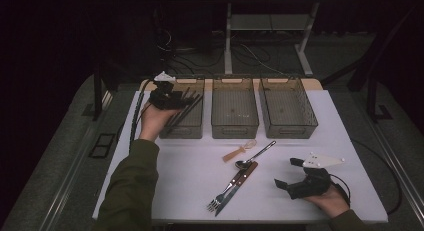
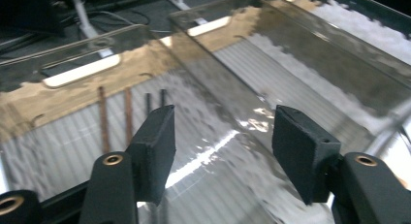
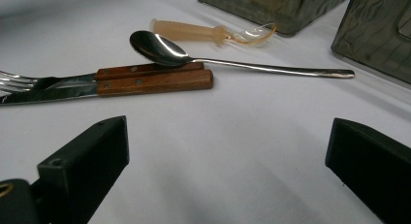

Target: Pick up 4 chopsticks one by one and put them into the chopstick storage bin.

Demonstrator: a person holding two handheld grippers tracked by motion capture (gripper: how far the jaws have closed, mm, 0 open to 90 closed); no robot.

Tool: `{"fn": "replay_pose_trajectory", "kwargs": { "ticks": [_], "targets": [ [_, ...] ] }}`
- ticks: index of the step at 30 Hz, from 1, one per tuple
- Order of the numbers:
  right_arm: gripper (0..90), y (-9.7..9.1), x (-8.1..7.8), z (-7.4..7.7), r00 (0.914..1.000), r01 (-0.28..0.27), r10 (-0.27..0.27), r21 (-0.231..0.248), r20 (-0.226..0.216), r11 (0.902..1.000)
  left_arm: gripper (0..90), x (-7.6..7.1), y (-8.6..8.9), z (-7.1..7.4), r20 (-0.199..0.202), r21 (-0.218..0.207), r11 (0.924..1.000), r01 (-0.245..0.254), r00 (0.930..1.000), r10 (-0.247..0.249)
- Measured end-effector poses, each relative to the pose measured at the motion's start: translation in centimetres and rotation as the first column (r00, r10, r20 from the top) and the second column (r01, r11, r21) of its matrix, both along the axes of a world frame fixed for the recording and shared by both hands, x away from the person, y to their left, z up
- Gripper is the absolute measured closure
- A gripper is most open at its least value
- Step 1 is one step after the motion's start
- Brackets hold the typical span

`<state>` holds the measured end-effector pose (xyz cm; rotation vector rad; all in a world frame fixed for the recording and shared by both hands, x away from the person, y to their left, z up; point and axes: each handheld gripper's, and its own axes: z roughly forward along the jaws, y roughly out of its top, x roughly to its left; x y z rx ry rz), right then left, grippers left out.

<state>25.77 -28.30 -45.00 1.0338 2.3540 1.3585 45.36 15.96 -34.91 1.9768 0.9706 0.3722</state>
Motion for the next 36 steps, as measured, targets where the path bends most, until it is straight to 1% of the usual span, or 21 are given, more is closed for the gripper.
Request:
{"fn": "replay_pose_trajectory", "kwargs": {
  "ticks": [3,5,7,11,13,20,25,27,28,32,36],
  "targets": [
    [1.6,-0.1,-0.1,0.0,1.0000,0.000,0.000,0.004,0.001,1.0000,38.6,-1.6,-0.3,-0.1,0.012,0.003,0.9995,0.033,0.9994,-0.033],
    [1.6,-0.2,-0.2,0.0,1.0000,0.001,-0.001,0.003,-0.001,1.0000,37.2,-2.5,-0.4,-0.4,0.007,-0.005,0.9987,0.051,0.9987,-0.051],
    [1.6,-0.2,-0.2,0.1,1.0000,-0.001,0.001,0.005,0.003,1.0000,36.2,-3.6,-0.5,-0.7,0.006,0.013,0.9969,0.077,0.9970,-0.077],
    [1.6,-0.2,-0.2,0.1,1.0000,-0.002,0.002,0.004,0.004,1.0000,33.6,-5.3,-0.4,-1.4,-0.002,0.015,0.9944,0.104,0.9946,-0.104],
    [1.6,-0.2,-0.2,0.1,1.0000,-0.003,0.003,0.001,0.002,1.0000,32.8,-6.0,-0.4,-1.8,0.002,0.012,0.9933,0.115,0.9934,-0.115],
    [1.6,-0.2,-0.2,0.1,1.0000,0.000,0.000,0.001,0.002,1.0000,30.7,-8.3,-0.5,-2.8,0.012,-0.002,0.9898,0.142,0.9898,-0.142],
    [1.6,-0.1,-0.2,0.1,1.0000,-0.002,0.002,0.001,0.002,1.0000,29.0,-9.7,-0.6,-3.7,0.015,0.013,0.9859,0.167,0.9859,-0.167],
    [1.6,-0.2,-0.2,0.1,1.0000,-0.004,0.004,0.002,0.006,1.0000,28.6,-10.3,-0.6,-4.0,0.016,0.010,0.9851,0.172,0.9849,-0.172],
    [1.6,-0.2,-0.3,0.1,1.0000,-0.004,0.004,0.003,0.007,1.0000,28.5,-10.5,-0.5,-4.1,0.017,0.018,0.9844,0.175,0.9844,-0.175],
    [1.6,-0.2,-0.3,0.1,1.0000,-0.005,0.005,0.004,0.007,1.0000,27.5,-11.5,-0.3,-4.6,0.027,0.005,0.9848,0.174,0.9844,-0.174],
    [1.6,-0.2,-0.3,0.1,1.0000,-0.004,0.004,0.004,0.007,1.0000,25.3,-12.5,-0.1,-5.2,0.028,0.011,0.9837,0.179,0.9833,-0.180]
  ]
}}
